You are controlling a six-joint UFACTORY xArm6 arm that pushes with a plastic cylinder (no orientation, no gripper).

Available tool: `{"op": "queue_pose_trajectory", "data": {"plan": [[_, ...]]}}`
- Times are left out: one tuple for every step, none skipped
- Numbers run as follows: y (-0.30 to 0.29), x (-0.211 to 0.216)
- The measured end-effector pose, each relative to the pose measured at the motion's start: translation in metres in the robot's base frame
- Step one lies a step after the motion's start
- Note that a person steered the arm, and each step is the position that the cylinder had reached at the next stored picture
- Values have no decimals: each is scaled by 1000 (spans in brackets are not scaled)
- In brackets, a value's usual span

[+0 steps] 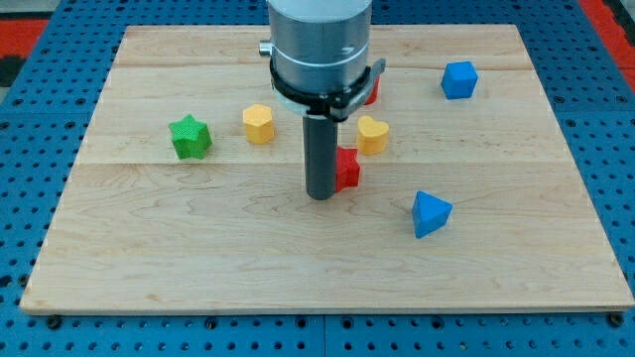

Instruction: Push the red star closer to the yellow hexagon

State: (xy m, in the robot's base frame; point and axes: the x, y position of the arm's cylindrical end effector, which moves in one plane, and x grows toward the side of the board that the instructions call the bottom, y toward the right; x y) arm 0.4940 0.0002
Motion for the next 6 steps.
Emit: {"op": "queue_pose_trajectory", "data": {"plan": [[10, 13], [37, 11], [39, -11], [36, -24], [38, -27], [34, -27]]}}
